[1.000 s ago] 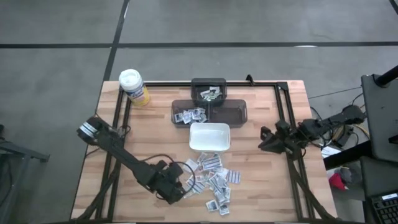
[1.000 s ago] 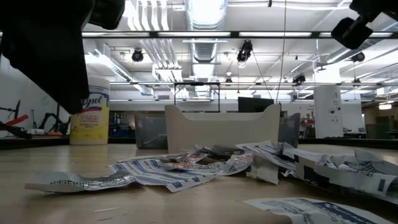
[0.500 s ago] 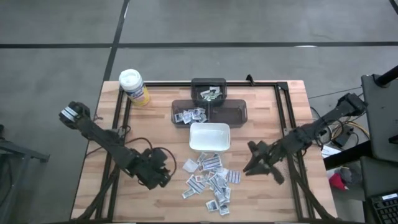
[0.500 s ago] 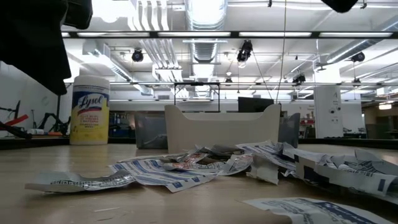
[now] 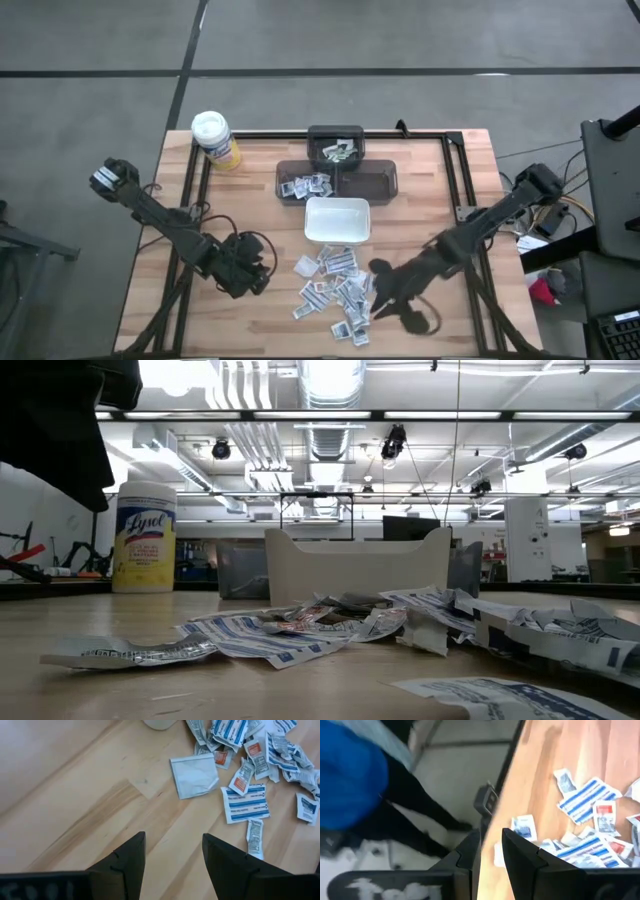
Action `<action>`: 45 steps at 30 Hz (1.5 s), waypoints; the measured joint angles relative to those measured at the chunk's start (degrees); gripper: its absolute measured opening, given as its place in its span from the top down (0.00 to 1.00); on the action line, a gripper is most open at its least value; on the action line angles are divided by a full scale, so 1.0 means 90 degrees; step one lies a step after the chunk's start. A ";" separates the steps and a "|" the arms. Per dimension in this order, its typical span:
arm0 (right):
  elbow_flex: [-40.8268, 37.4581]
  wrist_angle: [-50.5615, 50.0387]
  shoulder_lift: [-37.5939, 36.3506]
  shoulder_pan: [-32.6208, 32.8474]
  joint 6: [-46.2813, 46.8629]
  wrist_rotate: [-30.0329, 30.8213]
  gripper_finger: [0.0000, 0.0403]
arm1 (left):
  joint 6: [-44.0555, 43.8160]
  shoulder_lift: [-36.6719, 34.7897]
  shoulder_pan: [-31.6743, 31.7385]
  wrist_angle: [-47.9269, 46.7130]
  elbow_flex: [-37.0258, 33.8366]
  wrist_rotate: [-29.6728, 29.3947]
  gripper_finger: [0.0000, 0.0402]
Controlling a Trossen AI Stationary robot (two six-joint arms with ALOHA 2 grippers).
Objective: Pick & Place First Aid Supplies
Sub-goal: Put the alcohol pad into the left black bin
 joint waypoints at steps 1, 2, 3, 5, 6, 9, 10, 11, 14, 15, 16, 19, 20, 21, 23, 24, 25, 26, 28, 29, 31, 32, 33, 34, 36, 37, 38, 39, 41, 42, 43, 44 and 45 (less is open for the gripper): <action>0.0204 -0.0246 0.0208 0.0000 -0.0143 -0.0007 0.81 | 0.0037 0.0000 0.0000 -0.0002 0.0000 0.0002 0.53; 0.0408 -0.0476 0.0404 0.0000 -0.0264 -0.0005 0.81 | 0.0058 0.0000 0.0000 -0.0002 0.0000 0.0002 0.53; 0.0612 -0.0711 0.0608 0.0000 -0.0381 -0.0006 0.81 | 0.0087 0.0000 0.0000 0.0000 0.0000 0.0005 0.53; 0.1016 -0.1139 0.0990 0.0000 -0.0594 -0.0003 0.81 | 0.0152 0.0000 0.0000 -0.0003 0.0000 0.0015 0.53; 0.1215 -0.1305 0.1180 0.0000 -0.0712 -0.0004 0.81 | 0.0172 0.0000 0.0000 -0.0006 0.0000 0.0018 0.53; 0.1796 -0.1748 0.1697 -0.0002 -0.1026 -0.0003 0.81 | 0.0199 0.0000 0.0000 -0.0018 0.0000 0.0021 0.53; 0.1982 -0.1858 0.1854 -0.0002 -0.1120 -0.0004 0.81 | 0.0216 -0.0001 0.0000 -0.0033 0.0000 0.0028 0.53; 0.2152 -0.1956 0.2014 -0.0002 -0.1229 -0.0001 0.81 | 0.0259 -0.0007 0.0000 -0.0047 0.0000 0.0055 0.53; 0.2595 -0.2207 0.2436 -0.0002 -0.1479 -0.0002 0.81 | 0.0378 -0.0058 0.0000 -0.0100 0.0000 0.0072 0.53; 0.2730 -0.2283 0.2562 -0.0002 -0.1541 -0.0003 0.81 | 0.0395 -0.0087 0.0000 -0.0133 0.0000 0.0072 0.53; 0.2845 -0.2359 0.2688 -0.0002 -0.1584 0.0003 0.81 | 0.0424 -0.0126 0.0000 -0.0165 0.0000 0.0075 0.53; 0.3153 -0.2545 0.3043 -0.0022 -0.1648 0.0015 0.81 | 0.0514 -0.0282 0.0000 -0.0357 0.0000 0.0072 0.53; 0.3237 -0.2603 0.3143 -0.0031 -0.1648 0.0015 0.81 | 0.0541 -0.0339 0.0000 -0.0433 0.0000 0.0072 0.53; 0.3314 -0.2678 0.3258 -0.0043 -0.1647 0.0018 0.81 | 0.0553 -0.0414 0.0000 -0.0523 0.0000 0.0073 0.53; 0.3487 -0.2702 0.3468 -0.0079 -0.1648 0.0016 0.81 | 0.0572 -0.0562 0.0000 -0.0679 0.0000 0.0070 0.53; 0.3569 -0.2740 0.3561 -0.0097 -0.1647 0.0019 0.80 | 0.0577 -0.0632 0.0000 -0.0751 0.0000 0.0069 0.53; 0.3661 -0.2810 0.3659 -0.0121 -0.1637 0.0013 0.80 | 0.0588 -0.0706 0.0000 -0.0799 0.0000 0.0068 0.53; 0.3761 -0.2832 0.3772 -0.0146 -0.1607 0.0013 0.79 | 0.0623 -0.0774 0.0000 -0.0822 0.0000 0.0067 0.53; 0.3962 -0.2945 0.3981 -0.0200 -0.1572 -0.0005 0.77 | 0.0734 -0.0909 0.0000 -0.0845 0.0000 0.0065 0.53; 0.4059 -0.3077 0.4094 -0.0227 -0.1571 -0.0027 0.76 | 0.0790 -0.0963 0.0000 -0.0843 0.0000 0.0059 0.53; 0.4249 -0.3202 0.4320 -0.0271 -0.1575 -0.0038 0.74 | 0.0883 -0.1054 0.0000 -0.0857 0.0000 0.0057 0.53; 0.4329 -0.3296 0.4425 -0.0285 -0.1594 -0.0034 0.73 | 0.0899 -0.1092 0.0000 -0.0876 0.0000 0.0056 0.53; 0.4397 -0.3397 0.4511 -0.0296 -0.1634 -0.0030 0.72 | 0.0901 -0.1121 0.0000 -0.0905 0.0000 0.0058 0.53; 0.4447 -0.3445 0.4595 -0.0304 -0.1687 -0.0029 0.71 | 0.0898 -0.1145 0.0000 -0.0946 0.0000 0.0059 0.53; 0.4505 -0.3489 0.4720 -0.0308 -0.1725 -0.0024 0.69 | 0.0896 -0.1163 0.0000 -0.1011 0.0000 0.0065 0.53; 0.4523 -0.3527 0.4775 -0.0312 -0.1736 -0.0014 0.69 | 0.0896 -0.1163 0.0000 -0.1039 0.0000 0.0067 0.53; 0.4536 -0.3524 0.4820 -0.0312 -0.1731 -0.0006 0.68 | 0.0893 -0.1163 0.0000 -0.1068 0.0000 0.0070 0.53; 0.4548 -0.3516 0.4864 -0.0311 -0.1730 -0.0005 0.67 | 0.0893 -0.1165 0.0000 -0.1078 0.0000 0.0070 0.53; 0.4564 -0.3512 0.4916 -0.0313 -0.1721 -0.0004 0.65 | 0.0904 -0.1166 0.0000 -0.1095 0.0000 0.0072 0.53; 0.4564 -0.3506 0.4942 -0.0313 -0.1713 -0.0010 0.64 | 0.0922 -0.1166 0.0000 -0.1100 0.0000 0.0071 0.53; 0.4566 -0.3498 0.4957 -0.0313 -0.1698 -0.0012 0.64 | 0.0929 -0.1166 0.0000 -0.1102 0.0000 0.0071 0.53; 0.4566 -0.3500 0.4980 -0.0313 -0.1689 -0.0012 0.63 | 0.0945 -0.1166 0.0000 -0.1104 0.0000 0.0071 0.53; 0.4566 -0.3498 0.5006 -0.0311 -0.1689 -0.0014 0.62 | 0.0962 -0.1166 0.0000 -0.1110 0.0000 0.0072 0.53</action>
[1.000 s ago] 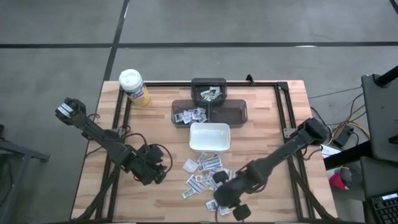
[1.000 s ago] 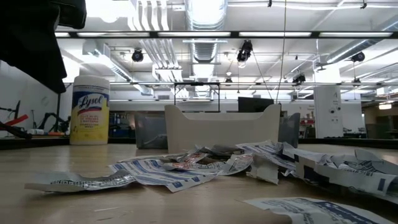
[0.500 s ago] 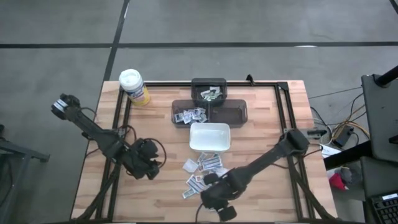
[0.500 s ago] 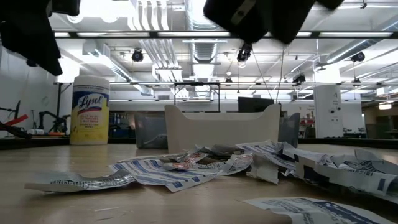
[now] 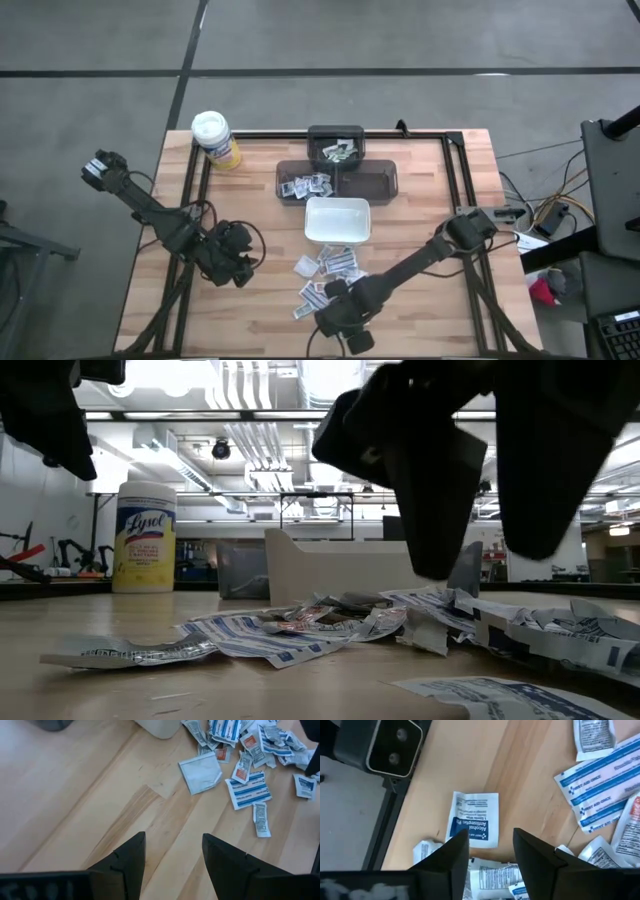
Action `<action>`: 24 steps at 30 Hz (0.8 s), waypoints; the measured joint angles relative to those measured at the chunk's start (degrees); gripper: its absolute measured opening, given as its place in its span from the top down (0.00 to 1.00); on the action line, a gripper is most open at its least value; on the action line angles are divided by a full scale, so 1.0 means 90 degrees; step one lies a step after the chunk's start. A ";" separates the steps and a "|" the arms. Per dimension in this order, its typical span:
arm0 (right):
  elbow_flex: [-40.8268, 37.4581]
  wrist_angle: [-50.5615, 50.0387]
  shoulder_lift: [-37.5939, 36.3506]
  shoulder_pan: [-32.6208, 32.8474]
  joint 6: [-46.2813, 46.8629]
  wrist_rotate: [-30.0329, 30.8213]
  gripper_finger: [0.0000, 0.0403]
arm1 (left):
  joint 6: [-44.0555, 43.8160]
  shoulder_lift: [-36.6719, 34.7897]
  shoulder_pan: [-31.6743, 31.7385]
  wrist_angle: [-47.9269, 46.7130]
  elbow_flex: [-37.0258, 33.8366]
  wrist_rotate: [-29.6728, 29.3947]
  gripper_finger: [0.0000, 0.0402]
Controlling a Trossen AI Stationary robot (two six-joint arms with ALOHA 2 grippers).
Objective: Pick & Place First Aid Supplies
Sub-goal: Put the alcohol pad into the left black bin
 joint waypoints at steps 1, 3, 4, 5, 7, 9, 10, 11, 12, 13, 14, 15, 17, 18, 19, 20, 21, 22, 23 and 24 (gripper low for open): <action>0.0000 0.0003 0.0039 0.0000 0.0000 -0.0003 0.62 | 0.0013 0.0000 0.0000 0.0003 0.0000 -0.0002 0.53; 0.0000 0.0005 0.0096 0.0005 -0.0002 -0.0016 0.61 | 0.0028 0.0000 0.0000 0.0000 0.0000 -0.0001 0.53; -0.0002 0.0005 0.0120 0.0005 -0.0001 -0.0017 0.61 | 0.0029 0.0000 0.0000 0.0002 0.0000 0.0000 0.53; -0.0002 0.0012 0.0155 0.0005 -0.0002 -0.0020 0.61 | 0.0030 0.0000 0.0000 0.0000 0.0000 -0.0001 0.53; -0.0002 0.0006 0.0184 0.0005 -0.0008 -0.0017 0.61 | 0.0030 0.0000 0.0000 0.0000 0.0000 0.0000 0.53; -0.0007 0.0023 0.0207 0.0003 -0.0019 0.0004 0.62 | 0.0031 0.0000 0.0000 0.0000 0.0000 0.0000 0.53; -0.0005 0.0048 0.0221 0.0002 -0.0020 0.0034 0.62 | 0.0033 0.0000 0.0000 0.0000 0.0000 0.0000 0.53; -0.0005 0.0045 0.0223 0.0002 -0.0020 0.0069 0.62 | 0.0033 0.0000 0.0000 0.0000 0.0000 0.0000 0.53; -0.0007 0.0030 0.0230 0.0002 -0.0022 0.0113 0.62 | 0.0033 0.0000 0.0000 -0.0001 0.0000 0.0002 0.53; -0.0007 0.0037 0.0248 0.0002 -0.0022 0.0157 0.62 | 0.0033 0.0000 0.0000 0.0001 0.0000 0.0000 0.53; -0.0005 0.0064 0.0281 0.0002 -0.0021 0.0175 0.62 | 0.0035 0.0000 0.0000 0.0001 0.0000 0.0002 0.53; -0.0005 0.0066 0.0292 0.0002 -0.0012 0.0184 0.61 | 0.0035 0.0000 0.0000 0.0000 0.0000 0.0001 0.53; -0.0007 0.0062 0.0368 0.0017 -0.0003 0.0178 0.61 | 0.0039 0.0000 0.0000 0.0000 0.0000 0.0002 0.53; -0.0007 0.0063 0.0399 0.0028 -0.0004 0.0179 0.61 | 0.0044 0.0000 0.0000 0.0000 0.0000 0.0002 0.53; -0.0007 0.0041 0.0427 0.0039 -0.0008 0.0210 0.61 | 0.0045 0.0001 0.0000 -0.0004 0.0000 0.0002 0.53; -0.0003 0.0045 0.0456 0.0045 0.0005 0.0213 0.61 | 0.0047 0.0000 0.0000 -0.0010 0.0000 0.0002 0.53; -0.0002 0.0036 0.0474 0.0050 0.0032 0.0238 0.61 | 0.0048 0.0000 0.0000 -0.0010 0.0000 0.0002 0.53; 0.0002 0.0031 0.0485 0.0051 0.0062 0.0269 0.62 | 0.0064 0.0002 0.0000 -0.0010 0.0000 0.0002 0.53; 0.0006 0.0030 0.0506 0.0051 0.0118 0.0332 0.62 | 0.0072 0.0002 0.0000 -0.0019 0.0000 0.0005 0.53; 0.0007 0.0026 0.0521 0.0048 0.0162 0.0417 0.63 | 0.0072 0.0002 0.0000 -0.0016 0.0000 0.0002 0.53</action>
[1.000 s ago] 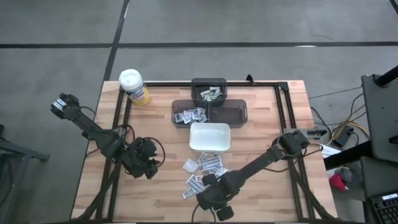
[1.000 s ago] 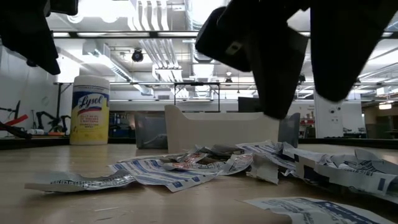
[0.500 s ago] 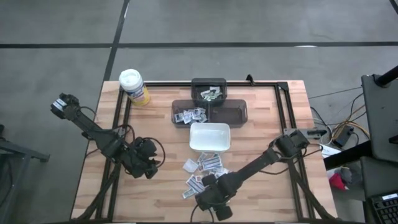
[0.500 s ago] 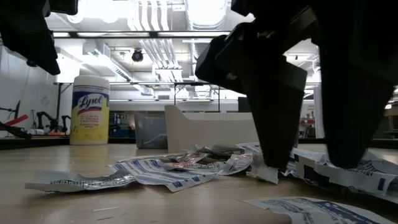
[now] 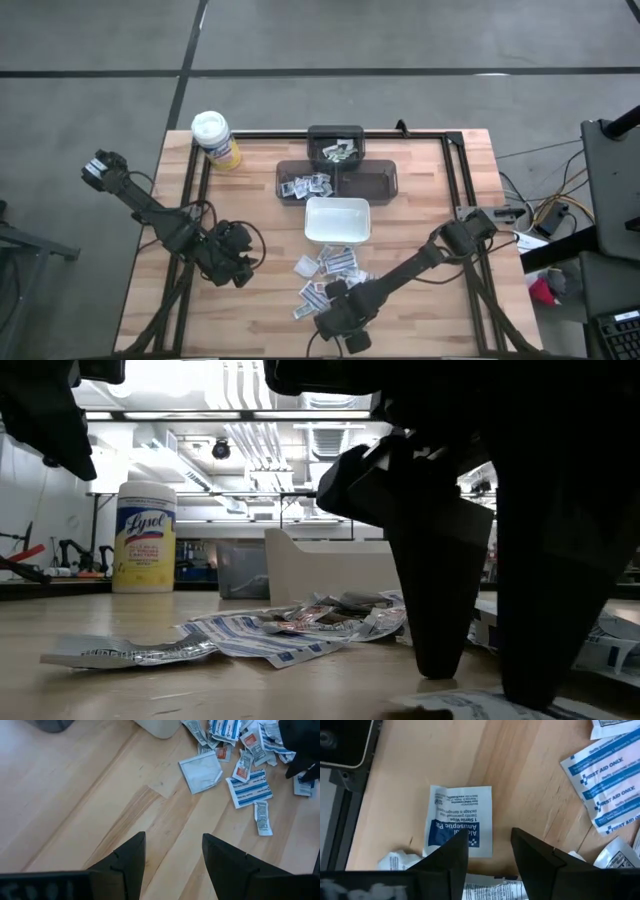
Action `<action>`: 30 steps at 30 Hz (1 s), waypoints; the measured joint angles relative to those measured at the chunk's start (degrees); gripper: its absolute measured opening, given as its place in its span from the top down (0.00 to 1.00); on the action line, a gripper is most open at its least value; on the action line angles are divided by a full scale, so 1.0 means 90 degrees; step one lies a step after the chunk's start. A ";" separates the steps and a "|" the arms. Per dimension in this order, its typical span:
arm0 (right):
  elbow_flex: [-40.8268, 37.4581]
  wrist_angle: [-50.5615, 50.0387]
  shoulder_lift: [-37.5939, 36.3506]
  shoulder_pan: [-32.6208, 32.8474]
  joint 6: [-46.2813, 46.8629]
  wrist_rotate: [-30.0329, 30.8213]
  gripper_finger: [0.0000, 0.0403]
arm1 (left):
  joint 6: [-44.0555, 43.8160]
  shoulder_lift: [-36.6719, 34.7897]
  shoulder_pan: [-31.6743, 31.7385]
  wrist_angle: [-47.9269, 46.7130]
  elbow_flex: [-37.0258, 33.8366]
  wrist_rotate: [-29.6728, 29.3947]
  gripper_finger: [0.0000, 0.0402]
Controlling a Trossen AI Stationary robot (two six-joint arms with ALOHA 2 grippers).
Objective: Pick & Place First Aid Supplies
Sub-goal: Put the alcohol pad into the left black bin
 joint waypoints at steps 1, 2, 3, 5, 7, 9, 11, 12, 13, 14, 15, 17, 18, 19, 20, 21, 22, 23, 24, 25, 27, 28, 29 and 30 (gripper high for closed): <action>0.0000 -0.0011 0.0000 0.0001 0.0010 0.0094 0.64 | 0.0000 0.0000 0.0000 0.0002 0.0000 0.0001 0.53; 0.0000 -0.0022 0.0002 0.0008 0.0011 0.0197 0.64 | 0.0000 0.0000 0.0000 -0.0001 -0.0002 0.0002 0.53; 0.0000 -0.0025 0.0005 0.0011 0.0013 0.0267 0.65 | 0.0000 0.0000 0.0000 -0.0001 -0.0002 0.0002 0.53; 0.0000 -0.0035 0.0011 0.0011 0.0008 0.0309 0.67 | -0.0001 0.0000 0.0000 0.0001 -0.0002 0.0002 0.53; 0.0000 -0.0041 0.0012 0.0005 0.0008 0.0315 0.69 | 0.0005 0.0000 0.0000 0.0002 -0.0002 0.0002 0.53; 0.0000 -0.0064 0.0012 0.0003 -0.0004 0.0372 0.72 | 0.0007 0.0000 0.0000 -0.0001 -0.0005 0.0002 0.53; 0.0000 -0.0099 0.0015 0.0004 -0.0014 0.0438 0.75 | 0.0010 0.0000 0.0000 0.0002 -0.0005 0.0002 0.53; 0.0000 -0.0110 0.0015 -0.0003 -0.0016 0.0451 0.76 | 0.0012 0.0000 0.0000 0.0000 -0.0005 0.0002 0.53; 0.0000 -0.0117 0.0016 -0.0012 -0.0016 0.0452 0.78 | 0.0014 0.0000 0.0000 0.0002 -0.0005 0.0002 0.53; 0.0000 -0.0122 0.0017 -0.0020 -0.0017 0.0450 0.79 | 0.0015 0.0000 0.0000 0.0002 -0.0005 0.0002 0.53; 0.0000 -0.0134 0.0017 -0.0026 -0.0022 0.0452 0.81 | 0.0015 0.0000 0.0000 0.0002 -0.0005 0.0002 0.53; -0.0002 -0.0153 0.0017 -0.0038 -0.0020 0.0468 0.83 | 0.0017 0.0000 0.0000 0.0002 -0.0005 0.0002 0.53; -0.0002 -0.0160 0.0017 -0.0048 -0.0019 0.0465 0.85 | 0.0017 0.0000 0.0000 0.0002 -0.0005 0.0002 0.53; -0.0005 -0.0162 0.0017 -0.0058 -0.0019 0.0462 0.86 | 0.0017 0.0000 0.0000 0.0002 -0.0007 0.0002 0.53; -0.0005 -0.0166 0.0019 -0.0069 -0.0021 0.0464 0.87 | 0.0017 0.0000 0.0000 0.0002 -0.0007 0.0002 0.53; -0.0005 -0.0169 0.0019 -0.0074 -0.0019 0.0462 0.88 | 0.0017 0.0000 0.0000 0.0002 -0.0007 0.0002 0.53; -0.0005 -0.0173 0.0022 -0.0084 -0.0019 0.0464 0.89 | 0.0017 0.0000 0.0000 0.0002 -0.0007 0.0002 0.53; -0.0007 -0.0174 0.0022 -0.0096 -0.0020 0.0464 0.90 | 0.0017 0.0000 0.0000 0.0002 -0.0007 0.0002 0.53; -0.0007 -0.0176 0.0022 -0.0107 -0.0021 0.0460 0.92 | 0.0017 0.0000 0.0000 0.0002 -0.0007 0.0002 0.53; -0.0010 -0.0179 0.0022 -0.0113 -0.0019 0.0458 0.93 | 0.0017 0.0000 0.0000 0.0002 -0.0007 0.0002 0.53; -0.0012 -0.0181 0.0022 -0.0126 -0.0019 0.0459 0.95 | 0.0019 0.0000 0.0000 0.0002 -0.0007 0.0002 0.53; -0.0012 -0.0181 0.0022 -0.0135 -0.0021 0.0459 0.96 | 0.0017 0.0000 0.0000 0.0002 -0.0007 0.0002 0.53; -0.0012 -0.0183 0.0022 -0.0142 -0.0019 0.0459 0.97 | 0.0017 0.0000 0.0002 0.0002 -0.0010 0.0002 0.53; -0.0012 -0.0185 0.0015 -0.0149 -0.0019 0.0459 0.97 | 0.0017 0.0000 0.0000 0.0002 -0.0010 0.0002 0.53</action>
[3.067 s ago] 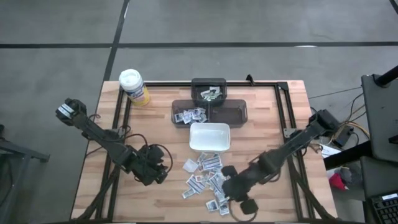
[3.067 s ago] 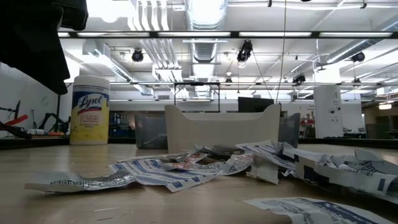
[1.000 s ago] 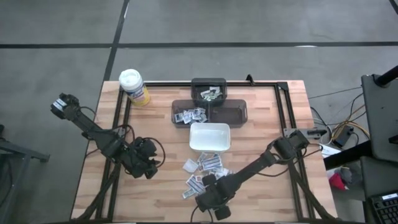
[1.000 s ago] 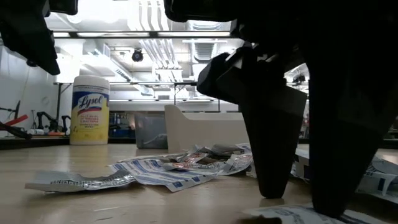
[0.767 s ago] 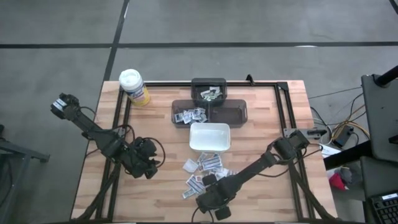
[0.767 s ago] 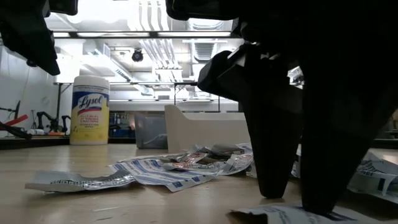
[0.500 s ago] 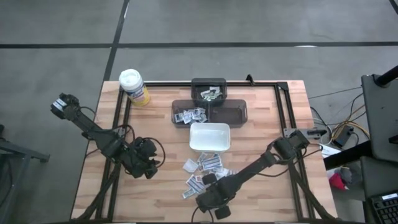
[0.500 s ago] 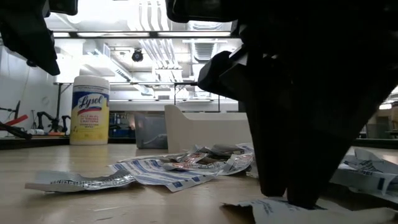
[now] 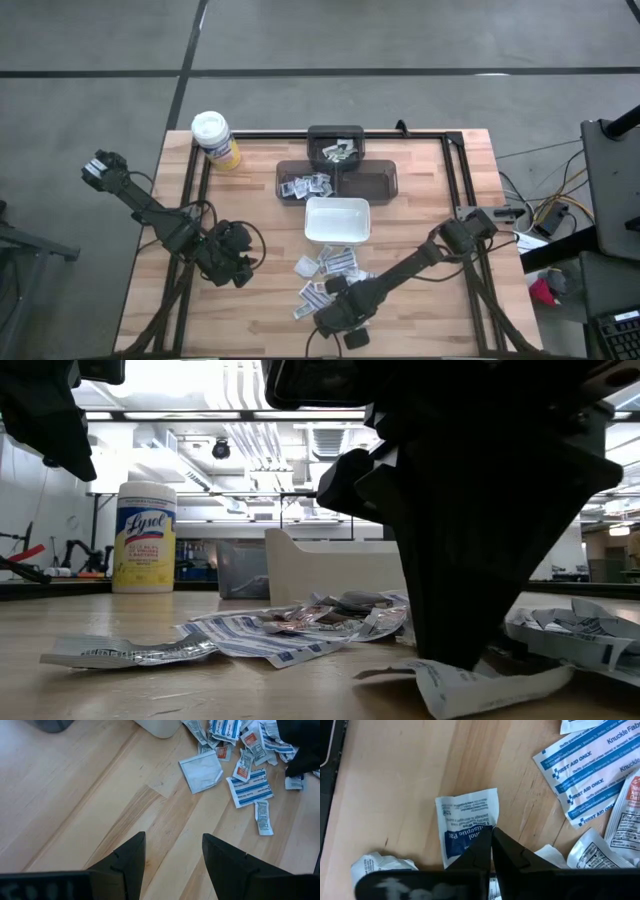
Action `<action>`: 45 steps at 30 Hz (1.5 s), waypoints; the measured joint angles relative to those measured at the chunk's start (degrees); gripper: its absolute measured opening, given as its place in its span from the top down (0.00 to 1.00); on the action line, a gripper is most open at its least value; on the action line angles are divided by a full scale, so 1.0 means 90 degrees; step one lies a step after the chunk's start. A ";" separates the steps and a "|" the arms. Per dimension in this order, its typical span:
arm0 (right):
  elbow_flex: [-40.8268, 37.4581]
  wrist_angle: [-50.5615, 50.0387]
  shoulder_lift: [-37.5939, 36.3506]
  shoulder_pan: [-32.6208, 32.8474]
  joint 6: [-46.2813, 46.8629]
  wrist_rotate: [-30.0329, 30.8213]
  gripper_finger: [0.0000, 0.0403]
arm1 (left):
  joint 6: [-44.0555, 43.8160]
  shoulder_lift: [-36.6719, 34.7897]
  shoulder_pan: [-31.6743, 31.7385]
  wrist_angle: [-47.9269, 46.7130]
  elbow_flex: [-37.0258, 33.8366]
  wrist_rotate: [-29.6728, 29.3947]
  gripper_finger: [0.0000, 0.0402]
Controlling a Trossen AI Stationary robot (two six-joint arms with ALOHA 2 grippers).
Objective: Pick & Place First Aid Supplies
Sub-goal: Put the alcohol pad into the left black bin
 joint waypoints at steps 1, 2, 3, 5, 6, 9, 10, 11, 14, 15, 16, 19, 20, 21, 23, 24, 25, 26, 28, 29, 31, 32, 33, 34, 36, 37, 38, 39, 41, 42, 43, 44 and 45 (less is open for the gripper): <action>0.0000 -0.0002 0.0000 -0.0005 0.0000 0.0000 0.98 | 0.0000 0.0000 0.0000 0.0000 0.0000 0.0000 0.53; -0.0002 -0.0004 -0.0002 -0.0009 0.0000 0.0000 0.98 | 0.0000 0.0000 0.0001 0.0000 0.0000 0.0000 0.53; -0.0004 -0.0004 -0.0005 -0.0015 0.0000 0.0002 0.98 | 0.0000 0.0000 0.0000 0.0000 0.0000 0.0000 0.53; -0.0008 -0.0013 -0.0030 -0.0019 0.0000 0.0013 0.98 | 0.0000 0.0000 0.0000 0.0000 0.0000 0.0000 0.53; -0.0014 -0.0023 -0.0052 -0.0025 -0.0001 0.0023 0.98 | 0.0000 0.0000 0.0000 0.0001 0.0000 0.0000 0.53; -0.0032 -0.0061 -0.0130 -0.0055 0.0000 0.0080 0.98 | 0.0000 0.0000 0.0001 0.0003 -0.0001 -0.0001 0.53; -0.0037 -0.0086 -0.0155 -0.0067 0.0000 0.0142 0.98 | 0.0000 0.0000 0.0002 0.0005 -0.0002 0.0000 0.53; -0.0041 -0.0091 -0.0198 -0.0085 0.0000 0.0220 0.98 | 0.0000 0.0000 0.0000 0.0005 -0.0002 -0.0001 0.53; -0.0041 -0.0051 -0.0392 -0.0127 -0.0002 0.0469 0.98 | 0.0000 0.0000 0.0001 0.0020 -0.0002 -0.0002 0.53; -0.0041 -0.0033 -0.0476 -0.0143 -0.0001 0.0534 0.98 | 0.0000 0.0002 0.0000 0.0032 -0.0002 -0.0006 0.53; -0.0037 -0.0015 -0.0554 -0.0168 -0.0001 0.0566 0.98 | 0.0000 0.0002 0.0001 0.0069 -0.0002 -0.0010 0.53; -0.0034 0.0051 -0.0747 -0.0243 -0.0003 0.0723 0.98 | 0.0064 0.0002 0.0001 0.0318 -0.0002 -0.0073 0.53; -0.0034 0.0056 -0.0811 -0.0275 -0.0005 0.0851 0.98 | 0.0131 0.0002 0.0000 0.0405 -0.0002 -0.0099 0.53; -0.0034 0.0097 -0.0882 -0.0310 -0.0002 0.1007 0.98 | 0.0213 0.0002 0.0002 0.0523 -0.0002 -0.0131 0.53; -0.0034 0.0164 -0.1071 -0.0362 -0.0002 0.1351 0.98 | 0.0374 0.0002 0.0001 0.0783 -0.0002 -0.0215 0.53; -0.0030 0.0229 -0.1147 -0.0389 0.0000 0.1536 0.98 | 0.0441 0.0002 0.0000 0.0928 -0.0002 -0.0305 0.53; -0.0023 0.0308 -0.1224 -0.0413 0.0027 0.1755 0.98 | 0.0506 0.0002 0.0000 0.1086 -0.0002 -0.0402 0.53; -0.0022 0.0337 -0.1293 -0.0427 0.0070 0.1991 0.98 | 0.0553 0.0002 0.0000 0.1241 -0.0002 -0.0494 0.53; -0.0022 0.0367 -0.1408 -0.0468 0.0180 0.2489 0.98 | 0.0692 0.0002 0.0000 0.1538 -0.0002 -0.0632 0.53; -0.0022 0.0365 -0.1471 -0.0476 0.0235 0.2765 0.98 | 0.0750 0.0002 0.0002 0.1674 -0.0002 -0.0689 0.53; -0.0022 0.0378 -0.1583 -0.0513 0.0296 0.3268 0.98 | 0.0853 0.0009 0.0002 0.1957 -0.0002 -0.0764 0.53; -0.0020 0.0421 -0.1635 -0.0540 0.0323 0.3487 0.98 | 0.0898 0.0014 0.0002 0.2130 -0.0002 -0.0831 0.53; -0.0017 0.0435 -0.1686 -0.0556 0.0335 0.3657 0.98 | 0.0969 0.0015 0.0002 0.2291 -0.0002 -0.0873 0.53; -0.0017 0.0452 -0.1710 -0.0587 0.0338 0.3797 0.98 | 0.1042 0.0026 0.0002 0.2464 -0.0002 -0.0930 0.53; -0.0017 0.0529 -0.1766 -0.0636 0.0336 0.3886 0.98 | 0.1294 0.0036 0.0003 0.2874 -0.0002 -0.0993 0.53; -0.0017 0.0568 -0.1777 -0.0668 0.0334 0.3899 0.98 | 0.1432 0.0036 0.0005 0.3065 -0.0002 -0.1013 0.53; -0.0017 0.0627 -0.1790 -0.0695 0.0336 0.3903 0.98 | 0.1548 0.0036 0.0013 0.3274 -0.0002 -0.1024 0.53; -0.0015 0.0655 -0.1810 -0.0715 0.0335 0.3910 0.98 | 0.1660 0.0036 0.0024 0.3511 -0.0002 -0.1054 0.53; -0.0015 0.0716 -0.1822 -0.0760 0.0322 0.3917 0.98 | 0.1834 0.0036 0.0046 0.3845 -0.0002 -0.1146 0.53; -0.0012 0.0750 -0.1822 -0.0776 0.0313 0.3922 0.98 | 0.1882 0.0036 0.0063 0.3968 -0.0002 -0.1183 0.53; -0.0012 0.0745 -0.1822 -0.0790 0.0311 0.3924 0.98 | 0.1898 0.0036 0.0076 0.4026 -0.0002 -0.1217 0.53; -0.0012 0.0747 -0.1822 -0.0799 0.0311 0.3923 0.98 | 0.1891 0.0036 0.0101 0.4041 -0.0002 -0.1240 0.53; -0.0012 0.0747 -0.1822 -0.0801 0.0311 0.3924 0.98 | 0.1852 0.0036 0.0128 0.4028 -0.0002 -0.1243 0.53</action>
